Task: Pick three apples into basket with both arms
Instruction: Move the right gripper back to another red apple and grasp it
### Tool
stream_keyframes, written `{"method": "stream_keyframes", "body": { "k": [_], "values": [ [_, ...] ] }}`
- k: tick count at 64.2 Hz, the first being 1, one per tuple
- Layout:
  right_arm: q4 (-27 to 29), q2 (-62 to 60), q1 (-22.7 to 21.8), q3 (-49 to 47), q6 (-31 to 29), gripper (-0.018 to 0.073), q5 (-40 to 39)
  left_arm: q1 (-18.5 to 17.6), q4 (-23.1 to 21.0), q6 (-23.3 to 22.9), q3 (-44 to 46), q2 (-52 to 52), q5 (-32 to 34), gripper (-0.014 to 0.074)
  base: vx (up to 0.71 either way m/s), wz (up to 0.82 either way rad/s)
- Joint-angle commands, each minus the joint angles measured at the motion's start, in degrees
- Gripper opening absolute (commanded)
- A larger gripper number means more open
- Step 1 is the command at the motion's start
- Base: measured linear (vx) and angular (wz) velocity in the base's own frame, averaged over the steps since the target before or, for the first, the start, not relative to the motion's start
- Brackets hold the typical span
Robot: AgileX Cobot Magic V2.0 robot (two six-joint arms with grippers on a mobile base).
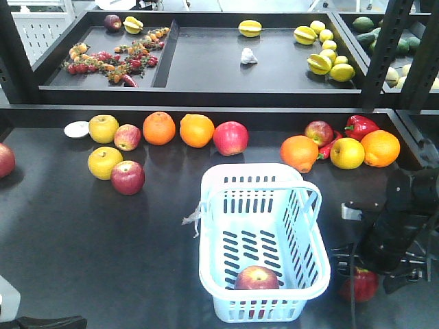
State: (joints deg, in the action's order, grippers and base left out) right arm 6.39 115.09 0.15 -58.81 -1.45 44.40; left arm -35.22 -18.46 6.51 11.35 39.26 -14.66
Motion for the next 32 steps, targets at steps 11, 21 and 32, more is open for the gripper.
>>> {"method": "stream_keyframes", "body": {
  "k": [11, 21, 32],
  "values": [
    [0.0, -2.1, -0.3, -1.6, -0.1, 0.0467, -0.5, -0.2, -0.9, -0.5, 1.5, -0.1, 3.1, -0.0008, 0.0, 0.0],
    [0.0, -2.1, -0.3, -1.6, -0.6, 0.0287, -0.4, -0.2, -0.9, -0.5, 1.5, -0.1, 3.1, -0.0008, 0.0, 0.0],
    [0.0, -2.3, -0.3, -1.6, -2.0, 0.0113, 1.1, -0.2, -0.9, -0.5, 1.5, -0.1, 3.1, -0.0008, 0.0, 0.0]
  ]
}}
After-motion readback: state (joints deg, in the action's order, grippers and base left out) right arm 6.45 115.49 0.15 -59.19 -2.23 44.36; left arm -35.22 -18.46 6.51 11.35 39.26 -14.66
